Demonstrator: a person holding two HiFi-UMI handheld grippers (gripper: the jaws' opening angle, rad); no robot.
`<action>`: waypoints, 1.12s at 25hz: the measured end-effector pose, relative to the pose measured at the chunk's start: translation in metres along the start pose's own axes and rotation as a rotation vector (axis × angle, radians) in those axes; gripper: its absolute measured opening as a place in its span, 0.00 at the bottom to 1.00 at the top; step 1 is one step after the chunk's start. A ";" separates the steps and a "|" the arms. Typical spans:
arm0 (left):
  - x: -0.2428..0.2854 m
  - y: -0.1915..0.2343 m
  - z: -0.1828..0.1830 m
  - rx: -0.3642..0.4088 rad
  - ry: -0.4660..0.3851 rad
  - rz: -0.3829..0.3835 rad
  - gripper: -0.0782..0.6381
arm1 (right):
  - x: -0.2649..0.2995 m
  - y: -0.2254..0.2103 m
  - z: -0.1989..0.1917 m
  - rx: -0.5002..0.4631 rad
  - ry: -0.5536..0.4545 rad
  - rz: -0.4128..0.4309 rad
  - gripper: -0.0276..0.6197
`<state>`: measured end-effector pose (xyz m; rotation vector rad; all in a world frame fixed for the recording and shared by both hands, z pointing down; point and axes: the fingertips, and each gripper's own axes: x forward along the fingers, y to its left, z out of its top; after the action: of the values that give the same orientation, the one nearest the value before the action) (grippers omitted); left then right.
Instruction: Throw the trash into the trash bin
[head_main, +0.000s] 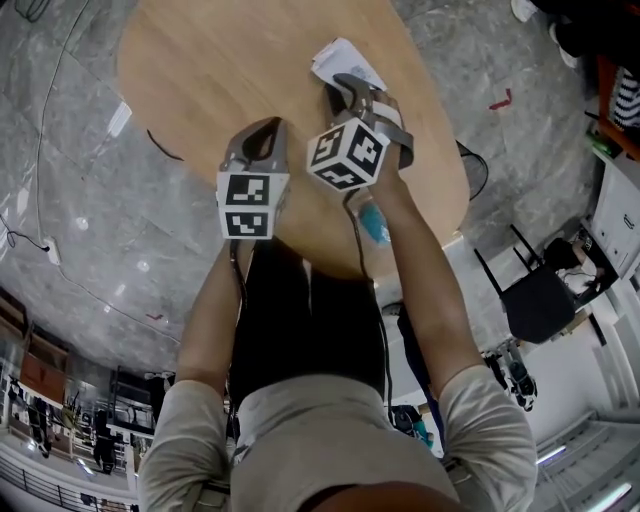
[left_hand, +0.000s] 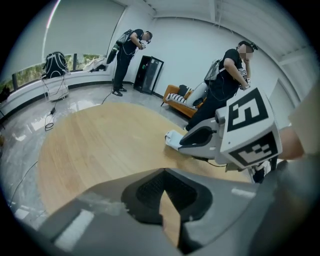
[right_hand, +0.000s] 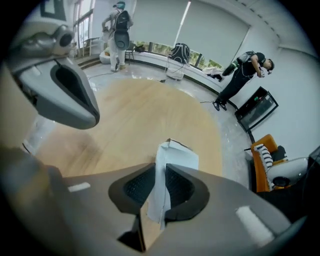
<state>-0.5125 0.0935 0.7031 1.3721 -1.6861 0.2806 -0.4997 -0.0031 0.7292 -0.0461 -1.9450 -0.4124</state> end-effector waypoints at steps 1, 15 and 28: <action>-0.003 -0.003 0.003 0.003 -0.007 -0.001 0.13 | -0.007 -0.003 0.002 0.024 -0.013 -0.002 0.15; -0.086 -0.076 0.079 0.037 -0.114 0.013 0.13 | -0.158 -0.035 0.032 0.234 -0.181 -0.040 0.15; -0.194 -0.219 0.144 0.053 -0.300 0.004 0.13 | -0.371 -0.071 0.005 0.499 -0.426 -0.139 0.15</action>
<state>-0.4018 0.0479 0.4001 1.5084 -1.9381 0.1258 -0.3695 -0.0102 0.3747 0.3513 -2.4307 0.0093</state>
